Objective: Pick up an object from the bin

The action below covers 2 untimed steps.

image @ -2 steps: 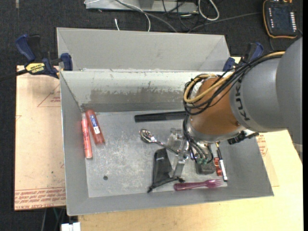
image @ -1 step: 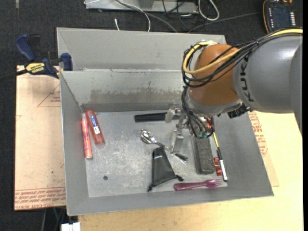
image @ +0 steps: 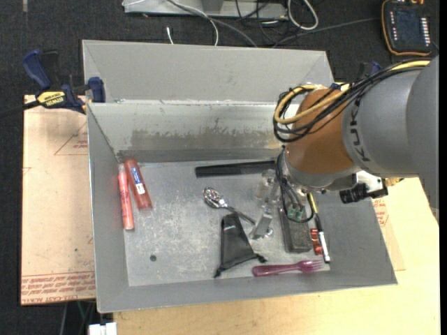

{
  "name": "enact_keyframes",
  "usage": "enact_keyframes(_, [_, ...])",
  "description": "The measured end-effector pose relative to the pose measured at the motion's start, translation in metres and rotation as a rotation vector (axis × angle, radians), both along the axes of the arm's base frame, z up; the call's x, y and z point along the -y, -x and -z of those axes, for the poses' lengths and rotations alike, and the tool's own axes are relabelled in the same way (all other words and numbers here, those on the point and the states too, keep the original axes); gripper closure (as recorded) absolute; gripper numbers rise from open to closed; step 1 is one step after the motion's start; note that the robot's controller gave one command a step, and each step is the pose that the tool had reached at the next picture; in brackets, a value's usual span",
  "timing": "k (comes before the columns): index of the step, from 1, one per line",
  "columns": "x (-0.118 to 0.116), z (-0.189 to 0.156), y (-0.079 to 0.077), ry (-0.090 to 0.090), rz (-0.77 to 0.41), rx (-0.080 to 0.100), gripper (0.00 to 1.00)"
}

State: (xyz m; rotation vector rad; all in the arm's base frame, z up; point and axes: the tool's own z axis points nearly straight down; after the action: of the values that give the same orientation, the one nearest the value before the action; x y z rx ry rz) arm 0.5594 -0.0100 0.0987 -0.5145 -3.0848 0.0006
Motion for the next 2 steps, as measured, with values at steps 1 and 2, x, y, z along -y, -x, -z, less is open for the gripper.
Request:
enact_keyframes(1, [-0.011, 0.029, 0.022, -0.003, -0.219, 0.036, 0.0])
enact_keyframes(2, [-0.014, 0.027, 0.011, 0.0, 0.133, 0.01, 1.0])
